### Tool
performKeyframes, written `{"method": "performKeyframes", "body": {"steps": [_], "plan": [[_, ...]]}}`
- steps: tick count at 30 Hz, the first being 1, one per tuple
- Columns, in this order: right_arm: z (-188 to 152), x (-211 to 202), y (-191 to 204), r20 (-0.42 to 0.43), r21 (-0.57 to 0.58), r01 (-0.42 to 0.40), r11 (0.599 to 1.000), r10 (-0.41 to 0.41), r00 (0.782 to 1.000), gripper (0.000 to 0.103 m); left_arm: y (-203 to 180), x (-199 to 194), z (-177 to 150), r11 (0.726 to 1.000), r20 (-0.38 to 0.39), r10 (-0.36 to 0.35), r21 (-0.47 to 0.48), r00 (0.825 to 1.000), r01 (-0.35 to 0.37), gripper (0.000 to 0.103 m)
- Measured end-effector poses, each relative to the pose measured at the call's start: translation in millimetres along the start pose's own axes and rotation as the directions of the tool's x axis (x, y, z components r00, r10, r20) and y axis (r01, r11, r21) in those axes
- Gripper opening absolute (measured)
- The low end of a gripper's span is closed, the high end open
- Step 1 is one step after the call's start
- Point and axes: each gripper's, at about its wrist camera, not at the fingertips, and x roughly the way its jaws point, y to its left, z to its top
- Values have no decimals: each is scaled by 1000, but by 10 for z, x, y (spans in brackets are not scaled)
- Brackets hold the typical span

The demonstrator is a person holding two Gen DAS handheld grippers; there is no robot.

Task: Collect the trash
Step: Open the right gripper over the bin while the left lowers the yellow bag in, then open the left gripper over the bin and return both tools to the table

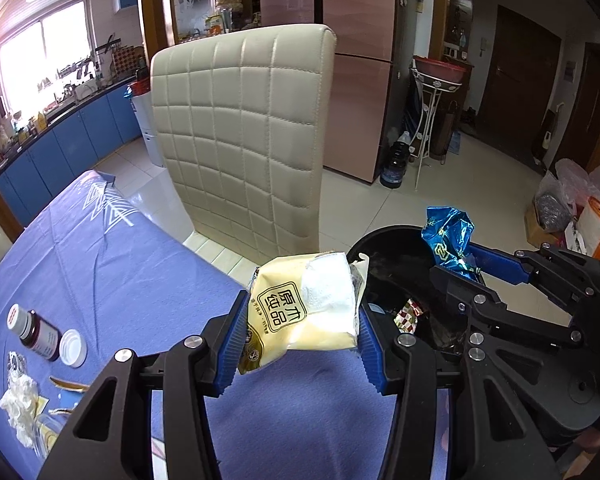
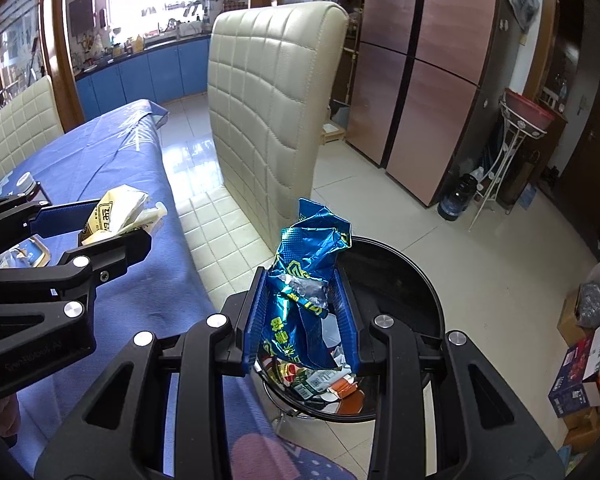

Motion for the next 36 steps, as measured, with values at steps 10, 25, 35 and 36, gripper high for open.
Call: {"method": "performKeyframes", "body": {"steps": [10, 25, 35, 36], "plan": [[21, 94, -289, -4, 23, 63, 998, -63, 998, 36, -276, 232, 198, 998, 2, -45, 53, 999, 45, 49], [-123, 184, -731, -5, 111, 201, 973, -202, 979, 81, -617, 472, 404, 987, 6, -96, 126, 995, 95, 50], [-263, 99, -952, -39, 175, 282, 944, -279, 959, 81, -796, 527, 434, 980, -9, -137, 142, 990, 137, 66], [-274, 87, -960, -41, 177, 282, 943, -279, 959, 81, -805, 528, 431, 980, -11, -138, 140, 990, 138, 72]]}}
